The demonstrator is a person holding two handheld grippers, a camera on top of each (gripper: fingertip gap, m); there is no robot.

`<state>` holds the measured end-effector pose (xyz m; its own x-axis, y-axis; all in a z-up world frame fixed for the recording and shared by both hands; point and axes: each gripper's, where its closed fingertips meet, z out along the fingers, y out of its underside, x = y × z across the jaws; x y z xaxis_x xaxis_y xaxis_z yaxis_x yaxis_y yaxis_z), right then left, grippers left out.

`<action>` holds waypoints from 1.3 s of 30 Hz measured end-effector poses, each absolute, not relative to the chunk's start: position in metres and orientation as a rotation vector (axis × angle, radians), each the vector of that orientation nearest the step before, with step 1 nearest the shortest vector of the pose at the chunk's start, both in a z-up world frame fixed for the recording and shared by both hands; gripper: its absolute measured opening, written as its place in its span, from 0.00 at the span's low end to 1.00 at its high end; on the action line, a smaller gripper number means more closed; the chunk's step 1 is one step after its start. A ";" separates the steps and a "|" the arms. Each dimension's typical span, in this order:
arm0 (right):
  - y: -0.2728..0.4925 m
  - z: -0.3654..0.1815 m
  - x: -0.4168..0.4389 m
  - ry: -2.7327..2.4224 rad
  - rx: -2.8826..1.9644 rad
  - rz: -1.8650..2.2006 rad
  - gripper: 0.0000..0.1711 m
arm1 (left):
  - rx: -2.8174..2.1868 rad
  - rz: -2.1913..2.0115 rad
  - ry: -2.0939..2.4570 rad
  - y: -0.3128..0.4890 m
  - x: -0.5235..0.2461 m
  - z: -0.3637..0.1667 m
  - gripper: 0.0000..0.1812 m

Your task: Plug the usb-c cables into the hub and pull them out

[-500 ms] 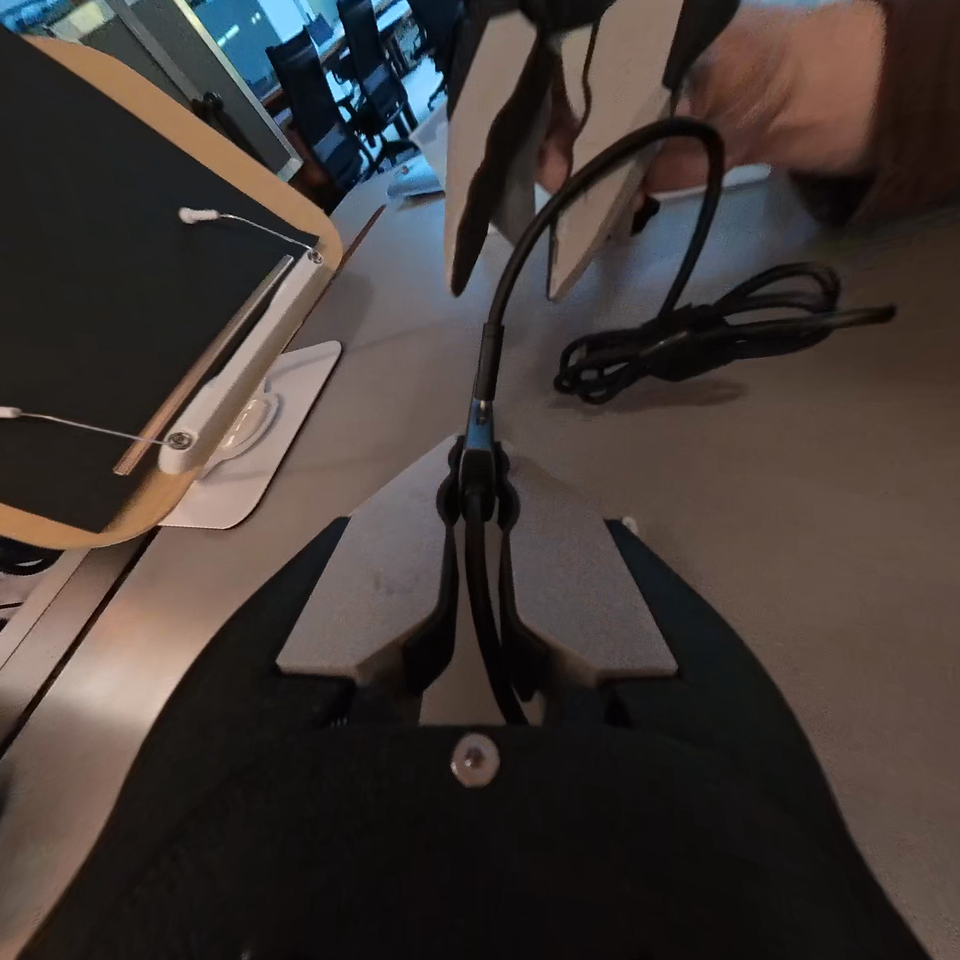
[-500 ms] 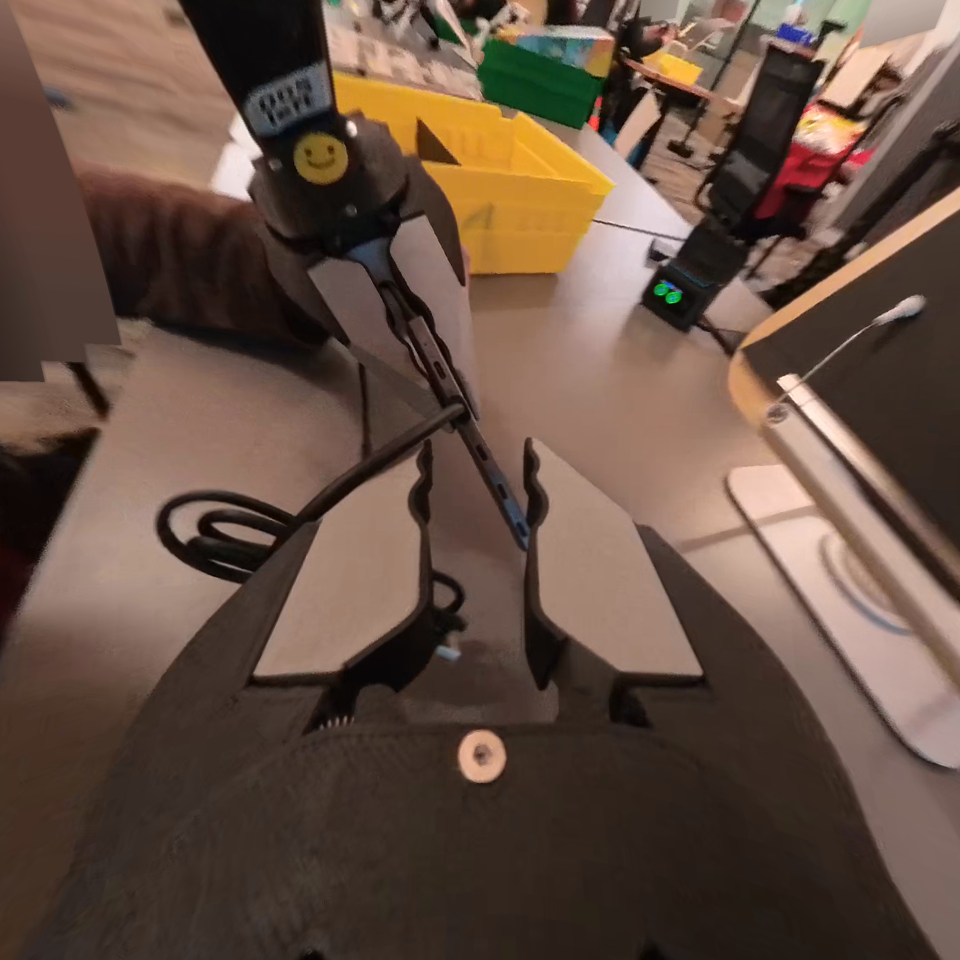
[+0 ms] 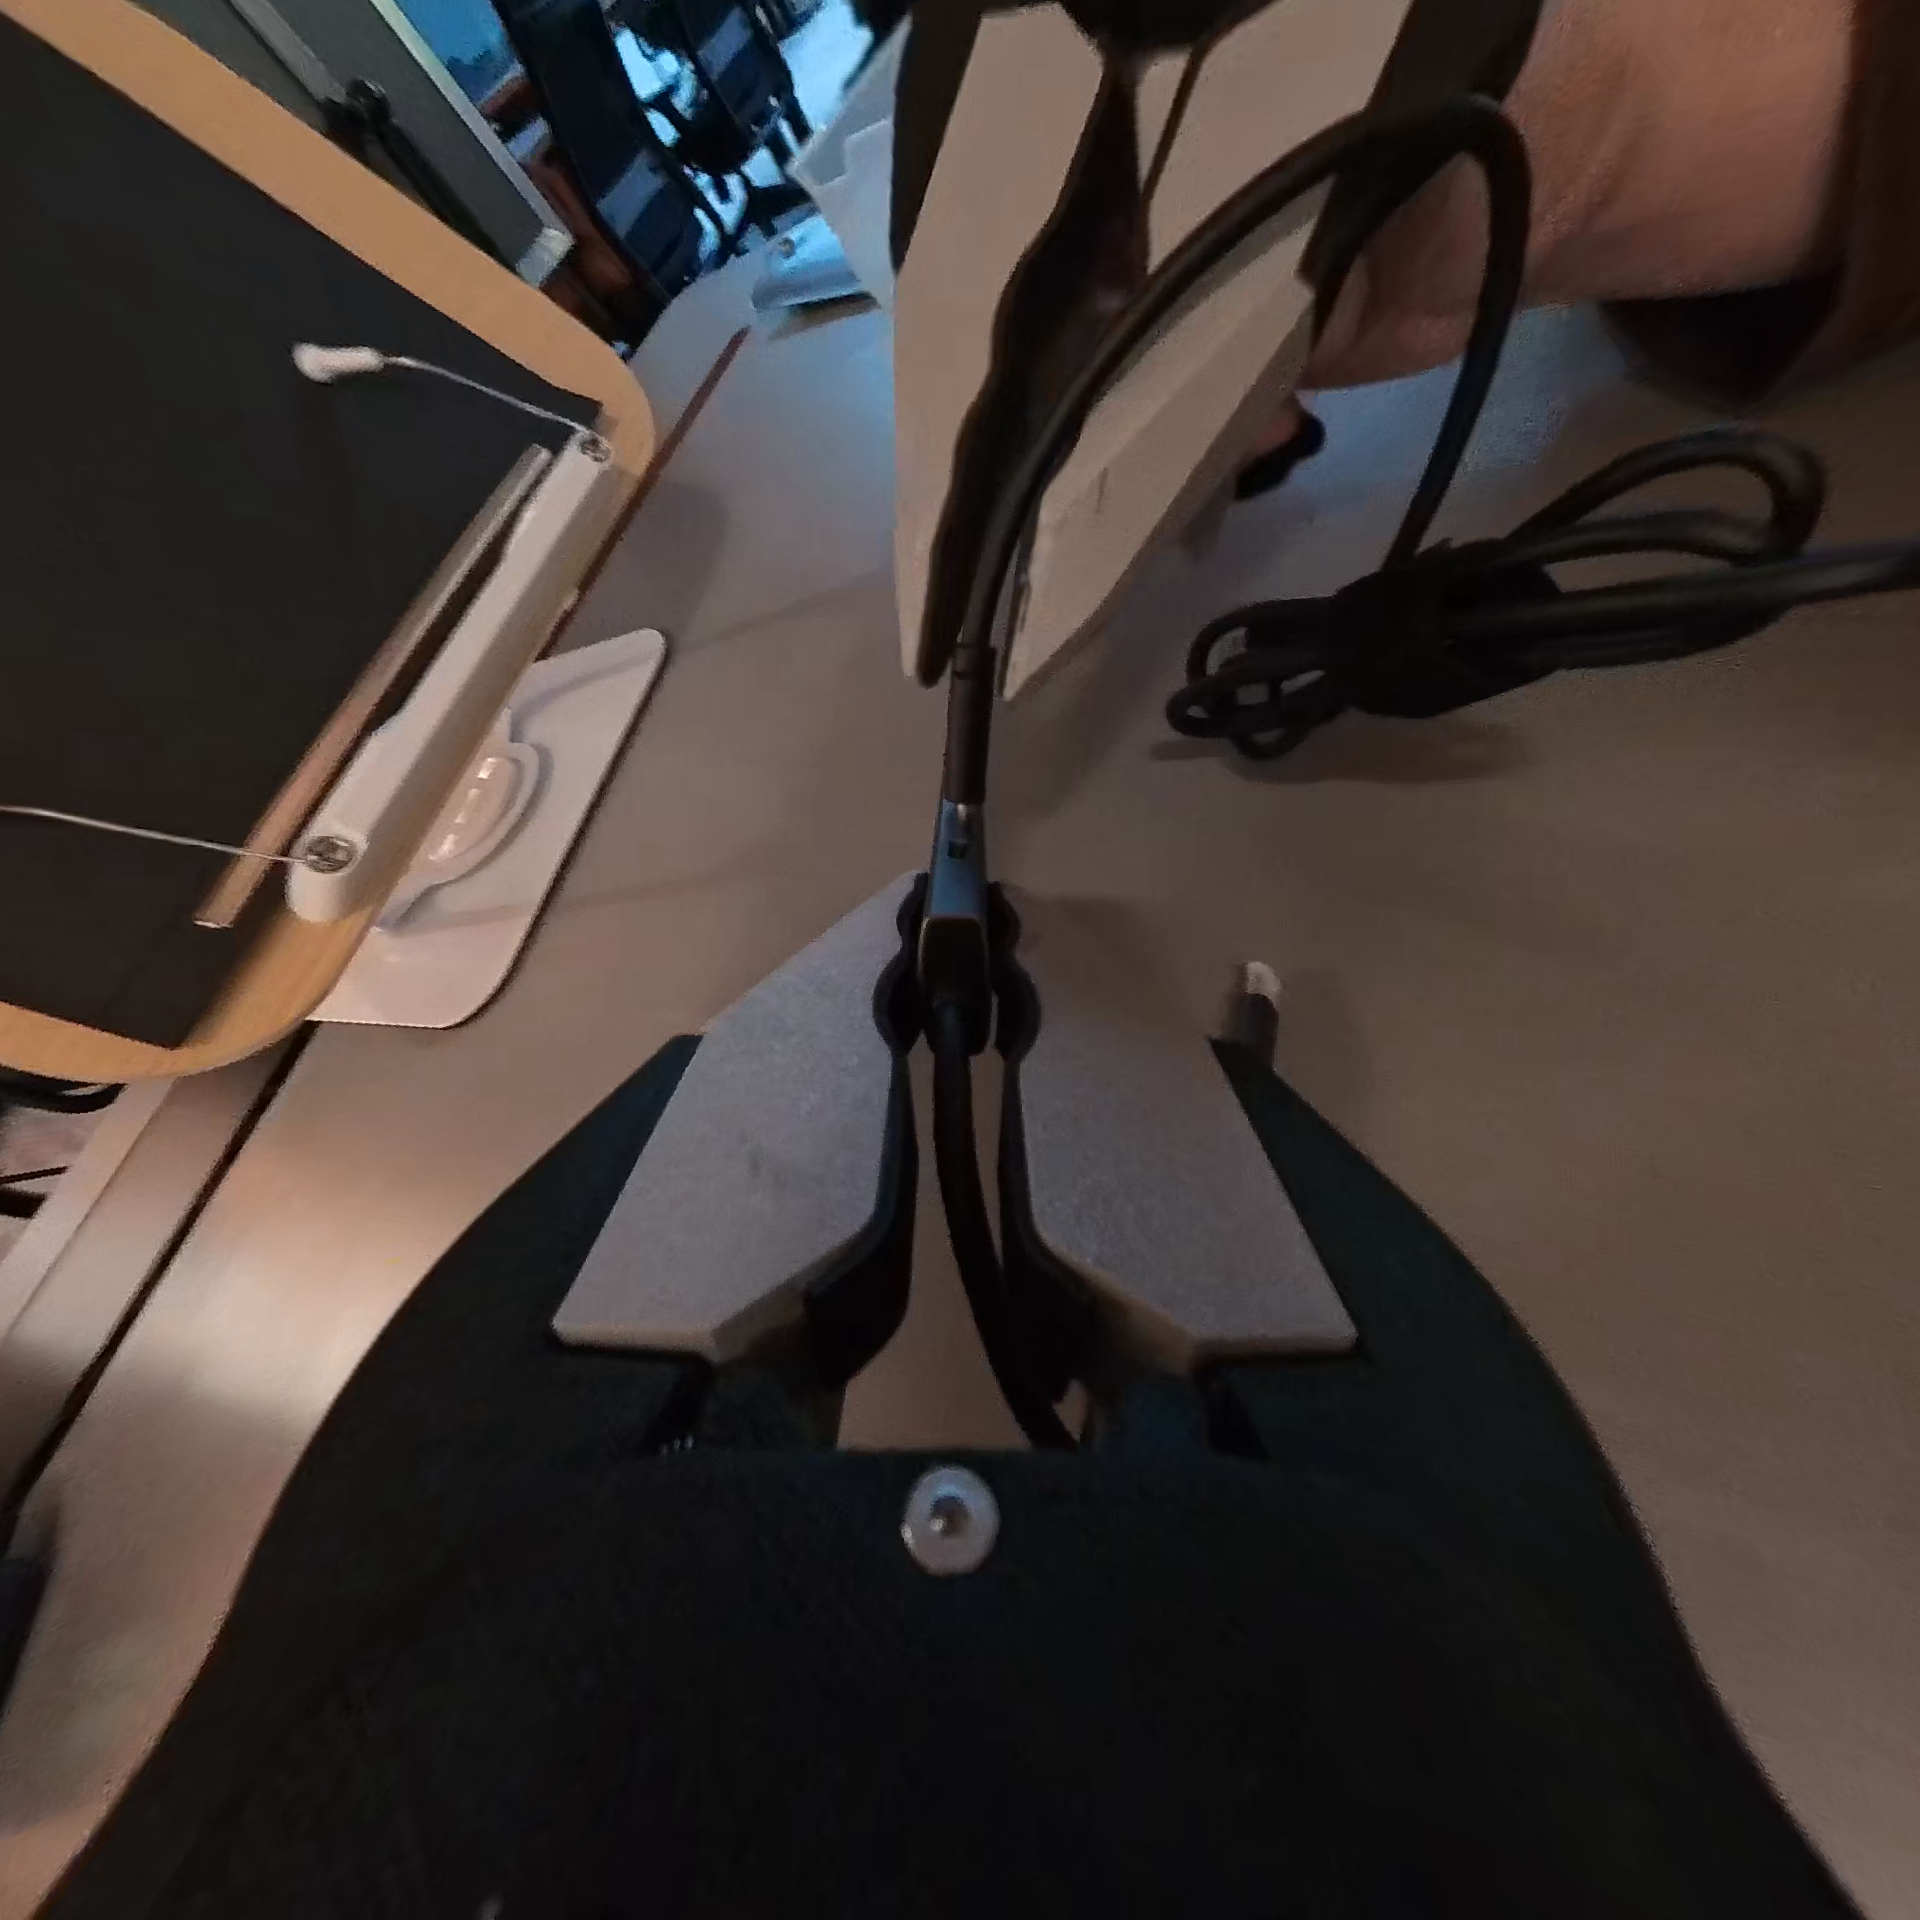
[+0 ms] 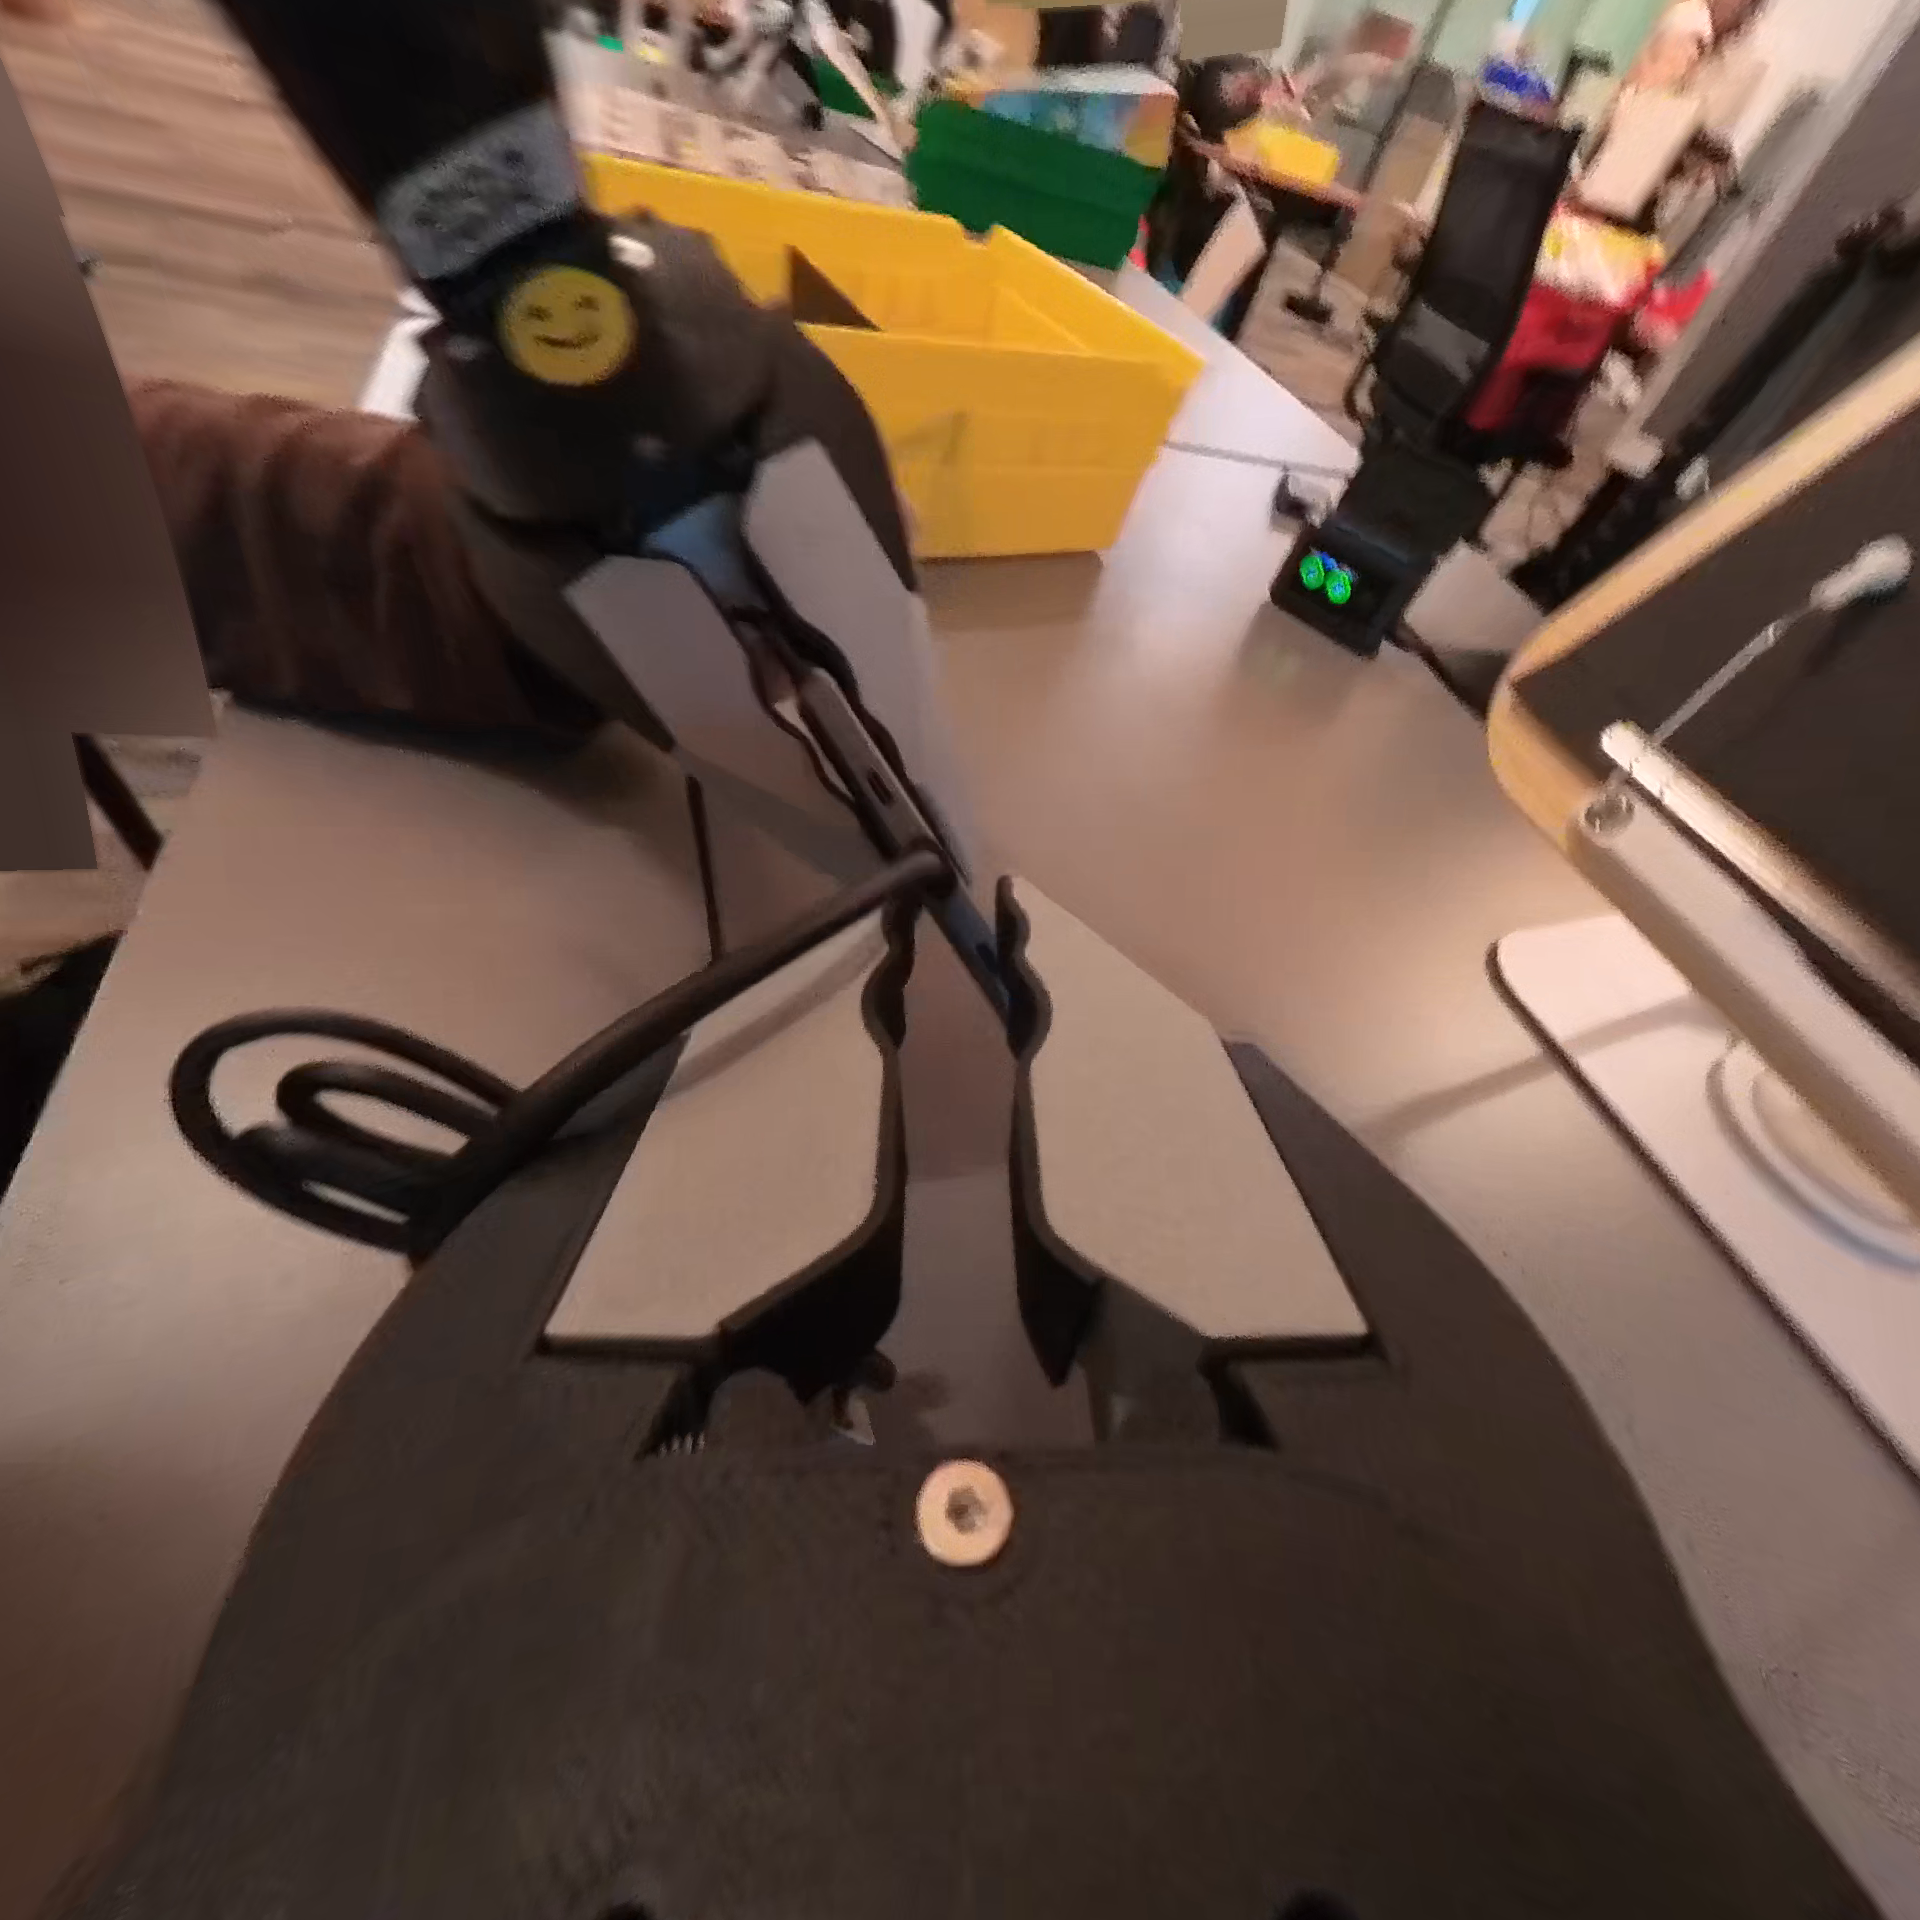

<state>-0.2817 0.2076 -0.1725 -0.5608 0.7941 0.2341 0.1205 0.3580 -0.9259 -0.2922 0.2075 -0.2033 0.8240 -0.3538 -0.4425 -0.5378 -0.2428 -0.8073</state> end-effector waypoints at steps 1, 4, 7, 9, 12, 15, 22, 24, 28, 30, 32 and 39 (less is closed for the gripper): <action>0.212 -0.176 -0.286 -1.917 -0.874 1.236 0.09 | -1.837 0.239 0.662 0.209 -0.295 -0.199 0.04; 0.228 -0.203 -0.292 -1.971 -1.163 1.190 0.14 | -1.770 0.485 0.653 0.211 -0.311 -0.186 0.04; 0.260 -0.218 -0.288 -1.947 -1.327 1.000 0.14 | -1.691 0.766 0.729 0.210 -0.321 -0.179 0.04; 0.278 -0.208 -0.283 -1.860 -1.400 0.962 0.14 | -1.637 0.896 0.774 0.211 -0.321 -0.175 0.04; 0.290 -0.176 -0.271 -1.691 -1.461 1.083 0.15 | -1.582 1.036 0.808 0.212 -0.323 -0.171 0.04; 0.258 -0.139 -0.260 -1.658 -1.360 1.369 0.16 | -1.566 1.114 0.822 0.212 -0.326 -0.170 0.04; 0.226 -0.154 -0.268 -1.781 -1.227 1.194 0.15 | -1.486 1.154 0.851 0.211 -0.313 -0.163 0.04; 0.219 -0.153 -0.271 -1.777 -1.209 1.243 0.09 | -1.456 1.176 0.861 0.210 -0.309 -0.160 0.04; 0.214 -0.151 -0.275 -1.752 -1.178 1.269 0.02 | -1.439 1.200 0.864 0.211 -0.308 -0.158 0.04; 0.214 -0.151 -0.275 -1.753 -1.166 1.261 0.02 | -1.443 1.189 0.862 0.211 -0.308 -0.159 0.04; 0.213 -0.151 -0.275 -1.747 -1.167 1.273 0.02 | -1.441 1.187 0.859 0.210 -0.308 -0.158 0.04; 0.212 -0.149 -0.272 -1.720 -1.135 1.345 0.02 | -1.427 1.202 0.853 0.209 -0.306 -0.155 0.04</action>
<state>-0.2724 0.2123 -0.1487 -0.3988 0.9170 -0.0076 0.2284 0.0913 -0.9693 -0.3056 0.2091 -0.1549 0.2452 0.0966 -0.9646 -0.9424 -0.2097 -0.2605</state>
